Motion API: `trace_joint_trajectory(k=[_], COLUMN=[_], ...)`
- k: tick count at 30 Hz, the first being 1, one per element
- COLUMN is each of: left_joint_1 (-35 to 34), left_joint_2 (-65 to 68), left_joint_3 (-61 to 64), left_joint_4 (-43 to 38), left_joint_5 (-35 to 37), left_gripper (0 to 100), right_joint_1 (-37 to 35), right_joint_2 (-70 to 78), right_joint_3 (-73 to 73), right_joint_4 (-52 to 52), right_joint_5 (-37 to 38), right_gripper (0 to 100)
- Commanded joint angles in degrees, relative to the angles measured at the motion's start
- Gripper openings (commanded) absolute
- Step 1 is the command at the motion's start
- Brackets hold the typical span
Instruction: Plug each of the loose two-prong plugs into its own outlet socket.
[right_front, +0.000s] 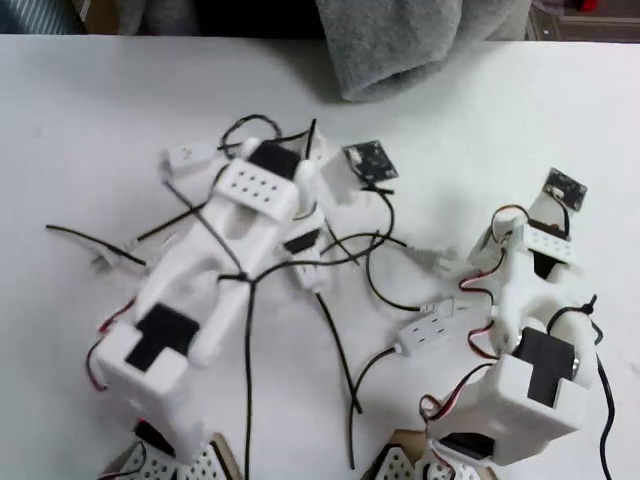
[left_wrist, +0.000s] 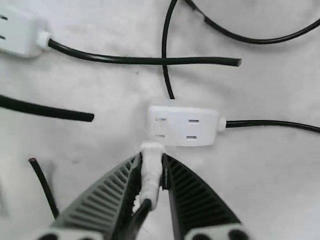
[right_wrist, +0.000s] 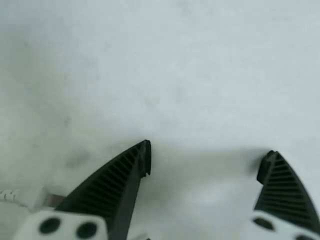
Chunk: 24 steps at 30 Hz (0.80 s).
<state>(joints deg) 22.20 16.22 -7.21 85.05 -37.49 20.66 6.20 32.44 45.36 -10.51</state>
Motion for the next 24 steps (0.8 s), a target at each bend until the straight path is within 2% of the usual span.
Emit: trace_joint_trajectory(k=[1,13,18,24], left_joint_1=[1.01,3.74,4.44,3.82], left_joint_2=[1.19,6.20,6.64,6.37], left_joint_3=[-6.51,-6.59,-6.51,-3.08], left_joint_4=[1.67,1.32,-0.26,-2.20], left_joint_5=[-1.05,-0.97,2.64,2.55], left_gripper=[2,2,2,2], right_joint_1=[1.01,0.57,0.57,0.48], right_joint_2=[-3.38,-3.03,-2.95,-2.95], right_joint_3=[-0.18,-0.26,-0.26,-0.35], right_joint_4=[-0.31,-0.57,-0.57,-0.57], right_joint_5=[-0.62,-0.18,-0.18,-0.18], right_gripper=[34.1,34.1,34.1,34.1])
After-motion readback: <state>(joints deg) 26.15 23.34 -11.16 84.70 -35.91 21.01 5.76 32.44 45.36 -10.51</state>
